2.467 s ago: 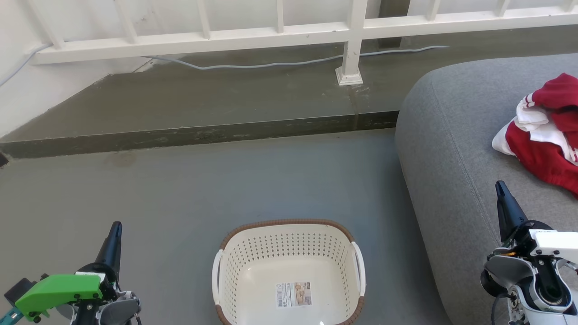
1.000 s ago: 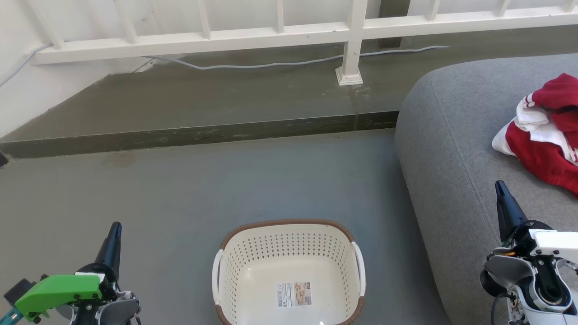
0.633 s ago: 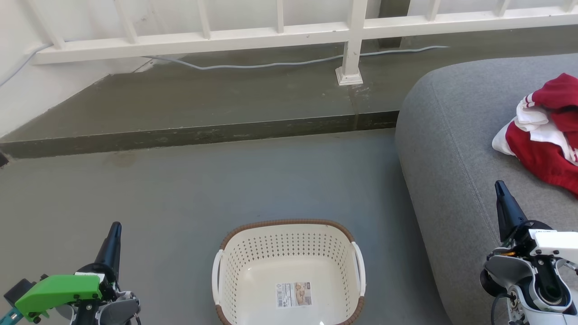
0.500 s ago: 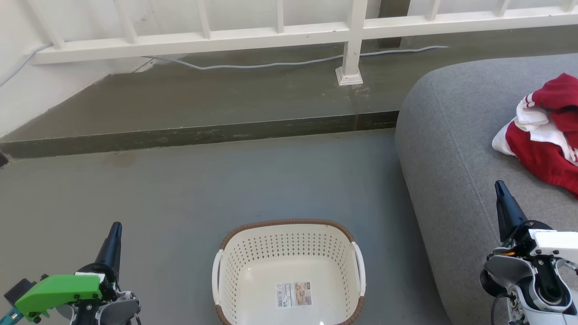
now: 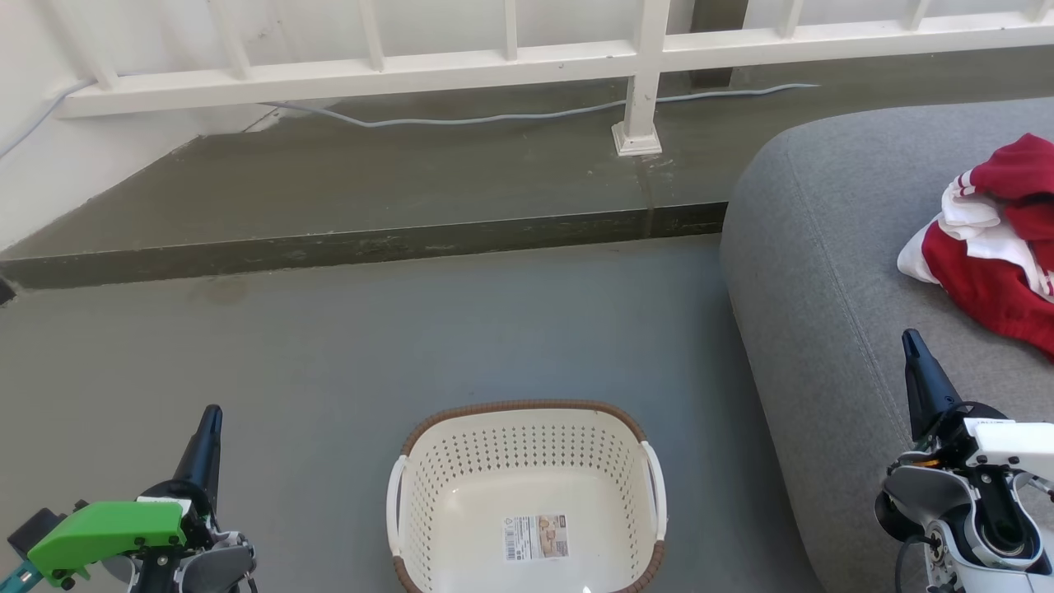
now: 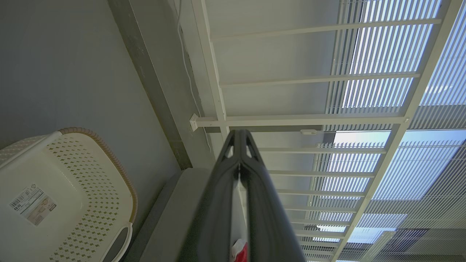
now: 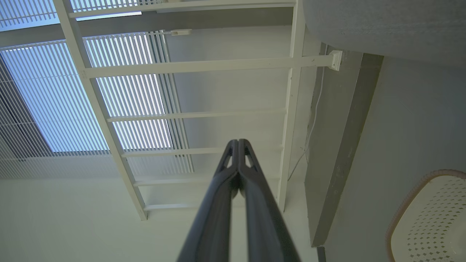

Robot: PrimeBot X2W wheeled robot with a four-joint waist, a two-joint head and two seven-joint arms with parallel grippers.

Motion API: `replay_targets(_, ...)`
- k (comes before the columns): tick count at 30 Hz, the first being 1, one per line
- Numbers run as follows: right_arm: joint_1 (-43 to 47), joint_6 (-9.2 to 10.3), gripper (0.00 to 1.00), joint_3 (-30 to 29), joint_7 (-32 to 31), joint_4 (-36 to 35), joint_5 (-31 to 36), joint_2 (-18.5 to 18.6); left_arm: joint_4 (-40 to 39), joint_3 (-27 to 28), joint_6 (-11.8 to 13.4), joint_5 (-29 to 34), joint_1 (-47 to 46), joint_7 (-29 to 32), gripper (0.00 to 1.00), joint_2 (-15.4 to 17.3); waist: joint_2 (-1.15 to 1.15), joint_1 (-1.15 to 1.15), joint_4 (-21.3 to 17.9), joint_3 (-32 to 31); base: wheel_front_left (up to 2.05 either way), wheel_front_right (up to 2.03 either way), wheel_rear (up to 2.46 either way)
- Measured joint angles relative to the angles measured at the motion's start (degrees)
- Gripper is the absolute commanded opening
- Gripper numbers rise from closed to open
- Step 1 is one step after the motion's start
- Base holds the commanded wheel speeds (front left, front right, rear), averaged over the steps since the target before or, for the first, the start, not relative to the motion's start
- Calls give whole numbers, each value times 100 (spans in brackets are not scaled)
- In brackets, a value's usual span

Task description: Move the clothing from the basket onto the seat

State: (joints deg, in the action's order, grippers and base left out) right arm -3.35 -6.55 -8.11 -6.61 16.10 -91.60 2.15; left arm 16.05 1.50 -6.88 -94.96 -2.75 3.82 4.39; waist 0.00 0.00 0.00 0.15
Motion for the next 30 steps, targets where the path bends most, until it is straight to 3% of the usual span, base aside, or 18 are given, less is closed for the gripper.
replay_targets(30,0,0,0,4,1,-2,-1,-2,0,11,0,0,-71,16,0,-5,0,0,1,1,0,0,0)
